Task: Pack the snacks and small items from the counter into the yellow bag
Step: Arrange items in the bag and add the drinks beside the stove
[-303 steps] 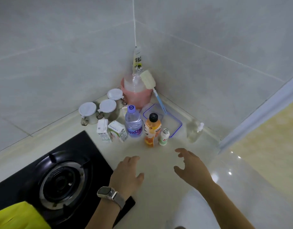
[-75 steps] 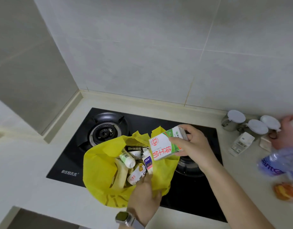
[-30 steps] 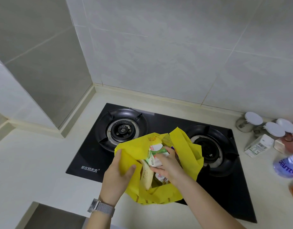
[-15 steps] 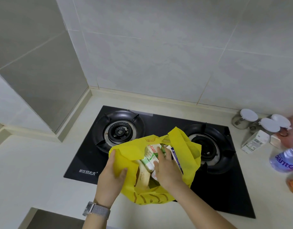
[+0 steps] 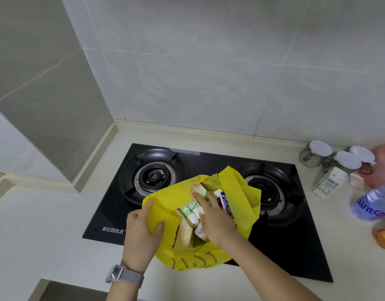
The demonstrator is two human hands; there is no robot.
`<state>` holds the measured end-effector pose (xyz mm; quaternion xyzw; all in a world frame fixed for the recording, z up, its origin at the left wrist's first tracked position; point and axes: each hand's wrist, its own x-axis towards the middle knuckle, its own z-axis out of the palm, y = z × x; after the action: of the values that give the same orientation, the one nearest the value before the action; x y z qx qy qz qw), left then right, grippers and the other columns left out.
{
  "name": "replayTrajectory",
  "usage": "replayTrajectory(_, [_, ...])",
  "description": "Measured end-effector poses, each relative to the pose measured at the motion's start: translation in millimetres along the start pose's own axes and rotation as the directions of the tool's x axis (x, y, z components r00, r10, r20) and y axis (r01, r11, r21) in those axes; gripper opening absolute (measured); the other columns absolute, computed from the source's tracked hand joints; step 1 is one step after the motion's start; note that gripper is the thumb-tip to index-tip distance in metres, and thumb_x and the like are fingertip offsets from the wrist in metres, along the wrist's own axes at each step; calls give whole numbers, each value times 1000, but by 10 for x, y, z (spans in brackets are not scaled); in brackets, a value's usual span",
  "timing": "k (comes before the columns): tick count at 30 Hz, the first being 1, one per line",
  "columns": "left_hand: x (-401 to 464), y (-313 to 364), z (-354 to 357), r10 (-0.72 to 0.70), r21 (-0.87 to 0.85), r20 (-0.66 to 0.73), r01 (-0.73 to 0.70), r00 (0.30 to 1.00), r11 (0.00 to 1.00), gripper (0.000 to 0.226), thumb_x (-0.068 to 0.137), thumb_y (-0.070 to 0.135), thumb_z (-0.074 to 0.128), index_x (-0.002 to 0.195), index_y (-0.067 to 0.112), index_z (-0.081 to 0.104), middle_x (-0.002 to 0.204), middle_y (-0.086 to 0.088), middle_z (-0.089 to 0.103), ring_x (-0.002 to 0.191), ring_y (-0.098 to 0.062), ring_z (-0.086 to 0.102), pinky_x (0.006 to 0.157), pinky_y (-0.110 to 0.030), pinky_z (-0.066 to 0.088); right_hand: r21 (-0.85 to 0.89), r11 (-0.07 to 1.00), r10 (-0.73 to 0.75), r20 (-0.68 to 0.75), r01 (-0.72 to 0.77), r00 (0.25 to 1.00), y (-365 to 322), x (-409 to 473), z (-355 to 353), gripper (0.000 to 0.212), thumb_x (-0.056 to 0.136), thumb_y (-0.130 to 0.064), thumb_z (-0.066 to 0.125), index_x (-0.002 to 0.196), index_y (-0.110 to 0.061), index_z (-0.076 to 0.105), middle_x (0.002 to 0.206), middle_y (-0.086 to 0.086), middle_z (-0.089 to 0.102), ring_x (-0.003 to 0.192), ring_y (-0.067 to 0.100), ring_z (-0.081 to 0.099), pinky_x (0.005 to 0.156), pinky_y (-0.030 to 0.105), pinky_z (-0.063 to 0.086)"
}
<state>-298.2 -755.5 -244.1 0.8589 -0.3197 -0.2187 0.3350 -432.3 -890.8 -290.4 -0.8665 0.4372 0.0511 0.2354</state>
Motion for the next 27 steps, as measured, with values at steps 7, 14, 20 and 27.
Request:
replayTrajectory(7, [-36,186,141,157,258,-252,-90,955,962,49,65,15,78,111,29,66,131,-17,42,116,-45,34,91,-54,38,386,921,-98,97,53,990,141,-349,-300,41,99,-12,39,139,-16,44,142,1,46,124,14,49,99,22,43])
replayTrajectory(14, [-116,554,566,351,278,-120,-308,929,910,45,62,30,70,107,31,67,116,-5,56,106,-39,47,92,-31,27,800,599,41,-26,-4,999,719,-920,-718,27,95,-8,50,107,-26,67,99,-5,73,83,12,70,74,25,57])
replayTrajectory(20, [-250,1040,1004,503,144,43,-504,863,852,42,71,25,69,113,29,63,103,8,60,103,-25,49,90,-21,25,740,661,307,-117,-123,944,1508,-1184,-845,25,93,-11,53,101,-32,65,93,-9,73,78,3,69,79,25,57])
replayTrajectory(27, [-555,1558,1529,481,-30,172,-484,860,875,66,77,18,70,135,24,41,117,10,37,114,-9,43,102,-21,34,689,687,474,-184,-231,861,2367,-1431,-886,32,90,-9,55,91,-40,63,90,-16,71,77,2,67,81,25,54])
